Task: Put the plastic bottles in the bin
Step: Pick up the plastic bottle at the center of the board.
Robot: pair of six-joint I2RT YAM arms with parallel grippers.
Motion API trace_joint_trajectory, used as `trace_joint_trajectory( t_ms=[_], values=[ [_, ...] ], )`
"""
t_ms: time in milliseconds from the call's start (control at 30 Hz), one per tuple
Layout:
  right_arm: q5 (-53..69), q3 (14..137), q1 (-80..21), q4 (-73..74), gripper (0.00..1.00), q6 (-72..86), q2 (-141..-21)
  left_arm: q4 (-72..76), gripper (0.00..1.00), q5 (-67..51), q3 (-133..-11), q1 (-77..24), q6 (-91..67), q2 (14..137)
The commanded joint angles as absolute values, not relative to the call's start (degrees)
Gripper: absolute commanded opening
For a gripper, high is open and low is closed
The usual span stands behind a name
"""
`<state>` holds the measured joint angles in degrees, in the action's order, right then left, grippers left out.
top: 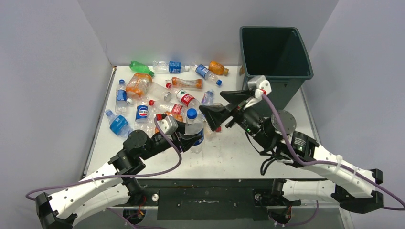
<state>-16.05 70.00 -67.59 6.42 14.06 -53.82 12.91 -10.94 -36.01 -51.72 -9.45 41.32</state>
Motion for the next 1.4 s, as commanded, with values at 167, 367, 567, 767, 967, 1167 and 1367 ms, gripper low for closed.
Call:
trace_joint_trajectory(
  t_ms=[167, 367, 567, 767, 967, 1167, 1367],
  values=[
    [-13.18, 77.26, -67.8, 16.43, 0.93, 13.31, -63.79, 10.11, 0.0, -7.42, -38.61, -53.17, -2.63, 41.12],
    [-11.04, 77.34, -67.77, 17.19, 0.85, 13.45, -65.43, 9.93, 0.0, -7.38, -38.8, -53.26, -2.96, 41.56],
    [-12.97, 76.55, -67.64, 18.03, 0.73, 13.87, -66.88, 10.52, 0.0, -7.77, -38.61, -53.26, -3.73, 41.44],
    [-12.47, 74.17, -66.58, 13.44, 0.59, 14.61, -66.07, 10.89, 0.0, -8.24, -38.49, -53.31, -3.96, 41.48],
    [-12.18, 73.18, -66.12, 9.78, 0.64, 15.4, -66.32, 10.65, 0.0, -8.14, -38.51, -53.83, -3.82, 41.39],
    [-10.81, 72.95, -65.25, 9.89, 0.07, 15.71, -66.88, 10.72, 0.06, -7.29, -38.53, -54.14, -4.2, 41.14],
    [-16.08, 79.74, -64.49, 16.09, 0.05, 10.51, -66.47, 13.65, 0.97, -3.64, -36.71, -54.14, -6.8, 37.93]
  ],
)
